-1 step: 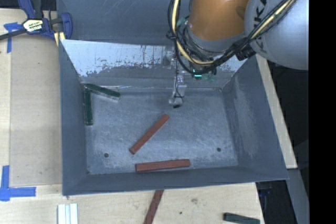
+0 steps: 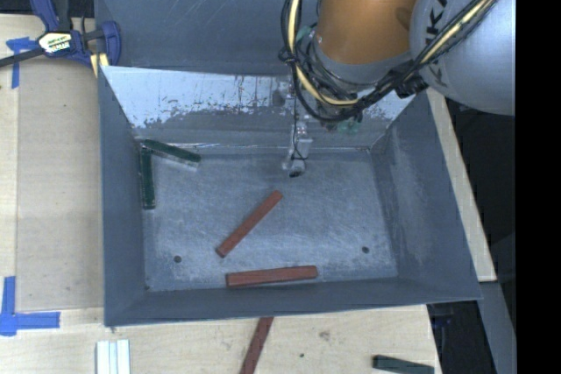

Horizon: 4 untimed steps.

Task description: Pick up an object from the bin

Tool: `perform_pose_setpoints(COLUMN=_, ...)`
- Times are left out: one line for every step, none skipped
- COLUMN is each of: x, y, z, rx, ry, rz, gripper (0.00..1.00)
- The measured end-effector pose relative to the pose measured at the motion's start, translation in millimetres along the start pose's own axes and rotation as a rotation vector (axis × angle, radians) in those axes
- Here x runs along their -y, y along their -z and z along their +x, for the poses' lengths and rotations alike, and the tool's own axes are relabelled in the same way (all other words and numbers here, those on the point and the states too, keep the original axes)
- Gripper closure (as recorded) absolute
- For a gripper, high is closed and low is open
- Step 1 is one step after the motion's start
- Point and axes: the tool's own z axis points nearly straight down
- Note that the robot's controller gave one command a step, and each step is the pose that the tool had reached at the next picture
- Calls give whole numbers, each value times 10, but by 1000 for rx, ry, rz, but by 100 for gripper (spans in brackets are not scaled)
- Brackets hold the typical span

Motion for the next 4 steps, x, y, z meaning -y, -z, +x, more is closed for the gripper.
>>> perform_pose_setpoints(x=-157, y=-610, z=135, rx=4, ry=62, rz=0, gripper=0)
perform_pose_setpoints(x=-193, y=-1217, z=174, rx=3, ry=44, rz=-1, gripper=0)
perform_pose_setpoints(x=-77, y=-1554, z=275, rx=-5, ry=162, rz=0, gripper=0)
perform_pose_setpoints(x=274, y=-1681, z=647, rx=0, ry=279, rz=0, gripper=100)
